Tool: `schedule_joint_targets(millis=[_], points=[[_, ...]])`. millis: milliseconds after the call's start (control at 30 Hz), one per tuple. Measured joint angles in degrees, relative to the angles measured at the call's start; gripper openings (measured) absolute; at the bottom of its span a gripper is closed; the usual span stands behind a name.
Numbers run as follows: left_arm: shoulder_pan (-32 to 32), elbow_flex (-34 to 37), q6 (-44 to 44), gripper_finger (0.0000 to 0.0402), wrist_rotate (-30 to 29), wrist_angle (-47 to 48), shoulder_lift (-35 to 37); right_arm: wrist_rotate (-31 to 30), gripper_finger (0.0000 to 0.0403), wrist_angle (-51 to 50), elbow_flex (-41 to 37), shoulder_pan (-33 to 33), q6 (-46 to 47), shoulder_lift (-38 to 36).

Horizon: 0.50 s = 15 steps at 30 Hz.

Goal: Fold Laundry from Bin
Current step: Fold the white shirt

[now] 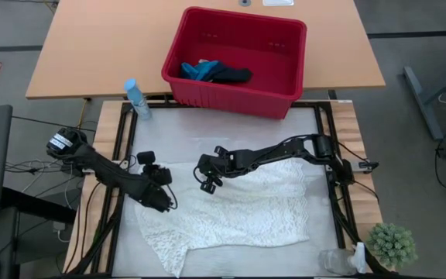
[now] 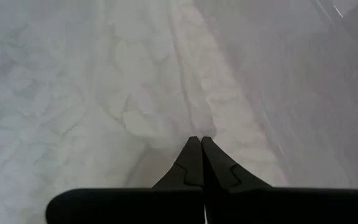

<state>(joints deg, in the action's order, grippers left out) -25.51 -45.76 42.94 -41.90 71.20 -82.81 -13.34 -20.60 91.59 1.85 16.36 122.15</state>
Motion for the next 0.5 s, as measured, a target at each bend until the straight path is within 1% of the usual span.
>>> schedule_joint_targets(millis=[67, 267, 333, 400, 500], points=[[2.0, 0.0, 0.8, 0.0, -0.3, -0.1, 0.0, 0.1, 0.0013, -0.1, 0.0, 0.0, -0.2, 0.0], [6.3, 0.0, -0.2, 0.0, 3.7, -2.6, 0.0, 1.3, 0.0013, -0.5, 0.0, 0.0, -0.2, 0.0], [7.2, 0.0, -2.0, 0.0001, 6.5, -3.6, 0.0, 1.3, 0.0013, -0.6, 0.0, 0.0, -0.2, 0.0], [7.7, 0.0, -2.4, 0.0008, 7.2, -3.8, 0.0, 1.3, 0.0013, -0.7, 0.0, 0.0, -0.3, 0.0], [7.7, 0.0, -2.1, 0.003, 7.0, -4.0, 0.0, 1.3, 0.0013, -1.9, -0.1, 0.0, -0.4, 0.0]])
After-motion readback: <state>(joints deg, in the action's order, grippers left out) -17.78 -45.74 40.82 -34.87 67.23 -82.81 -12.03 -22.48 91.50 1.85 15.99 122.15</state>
